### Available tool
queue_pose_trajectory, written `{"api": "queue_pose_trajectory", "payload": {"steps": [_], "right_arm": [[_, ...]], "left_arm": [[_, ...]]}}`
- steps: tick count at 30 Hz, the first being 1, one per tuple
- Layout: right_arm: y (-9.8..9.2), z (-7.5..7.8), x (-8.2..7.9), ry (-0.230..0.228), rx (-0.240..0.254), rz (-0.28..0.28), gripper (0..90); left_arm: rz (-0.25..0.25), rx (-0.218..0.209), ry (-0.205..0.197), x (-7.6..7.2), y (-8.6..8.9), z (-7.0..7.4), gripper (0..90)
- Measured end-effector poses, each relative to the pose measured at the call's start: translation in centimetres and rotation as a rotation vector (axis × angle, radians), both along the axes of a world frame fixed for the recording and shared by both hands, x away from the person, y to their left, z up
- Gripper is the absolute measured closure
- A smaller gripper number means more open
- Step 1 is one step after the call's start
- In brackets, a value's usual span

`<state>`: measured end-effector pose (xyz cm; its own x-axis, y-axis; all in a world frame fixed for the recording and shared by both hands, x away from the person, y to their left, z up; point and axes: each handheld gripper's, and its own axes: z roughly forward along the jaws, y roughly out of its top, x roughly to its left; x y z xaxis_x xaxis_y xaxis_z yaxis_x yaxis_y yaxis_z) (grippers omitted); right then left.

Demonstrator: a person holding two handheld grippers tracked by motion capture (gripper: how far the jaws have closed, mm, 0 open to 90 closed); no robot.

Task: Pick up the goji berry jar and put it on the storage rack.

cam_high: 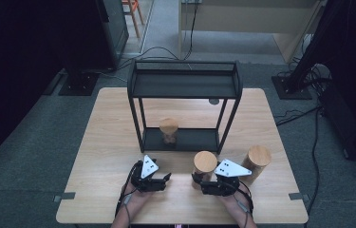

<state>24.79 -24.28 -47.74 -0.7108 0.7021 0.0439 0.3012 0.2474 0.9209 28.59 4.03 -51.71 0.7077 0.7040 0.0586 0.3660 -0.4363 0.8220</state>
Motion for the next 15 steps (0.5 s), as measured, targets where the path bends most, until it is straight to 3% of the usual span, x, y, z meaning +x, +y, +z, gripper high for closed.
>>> {"api": "queue_pose_trajectory", "payload": {"steps": [15], "right_arm": [[0.4, 1.3, 0.7, -0.024, -0.006, -0.006, 25.3]], "left_arm": [[0.005, 0.011, -0.005, -0.1, -0.2, 0.0, 21.6]]}}
